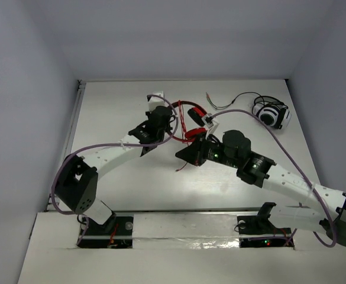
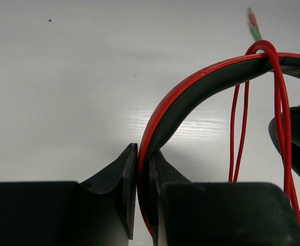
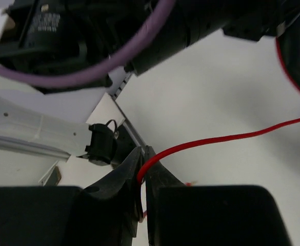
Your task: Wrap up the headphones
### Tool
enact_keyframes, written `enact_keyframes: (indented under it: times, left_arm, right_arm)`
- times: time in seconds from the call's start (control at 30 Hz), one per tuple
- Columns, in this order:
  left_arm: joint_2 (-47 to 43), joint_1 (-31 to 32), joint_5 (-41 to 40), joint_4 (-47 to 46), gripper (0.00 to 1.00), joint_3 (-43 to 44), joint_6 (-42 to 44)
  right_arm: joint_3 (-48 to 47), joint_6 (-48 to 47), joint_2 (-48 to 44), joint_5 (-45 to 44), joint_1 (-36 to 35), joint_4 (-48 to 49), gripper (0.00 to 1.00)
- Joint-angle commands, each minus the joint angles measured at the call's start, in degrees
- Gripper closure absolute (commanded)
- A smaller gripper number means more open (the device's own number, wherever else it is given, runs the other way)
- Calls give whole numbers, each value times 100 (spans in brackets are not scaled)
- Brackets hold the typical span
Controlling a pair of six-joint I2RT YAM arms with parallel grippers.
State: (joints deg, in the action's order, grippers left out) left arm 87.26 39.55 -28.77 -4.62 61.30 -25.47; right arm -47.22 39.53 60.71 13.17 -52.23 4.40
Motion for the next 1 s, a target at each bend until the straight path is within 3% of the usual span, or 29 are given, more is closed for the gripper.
enact_keyframes:
  times: [0.0, 0.37, 0.6, 0.97]
  left_arm:
    - [-271, 105, -146, -566, 100, -257, -212]
    - [-456, 527, 249, -523, 100, -970, -256]
    - [-701, 686, 775, -224, 100, -1190, -283]
    - [-790, 686, 1928, 436, 100, -1041, 227]
  right_arm:
    - [-541, -278, -68, -813, -51, -545, 88]
    - [-920, -235, 301, -2511, -51, -247, 87]
    - [-1176, -1234, 670, -3785, -51, -678, 92]
    - [-842, -2589, 600, -4358, -51, -346, 91]
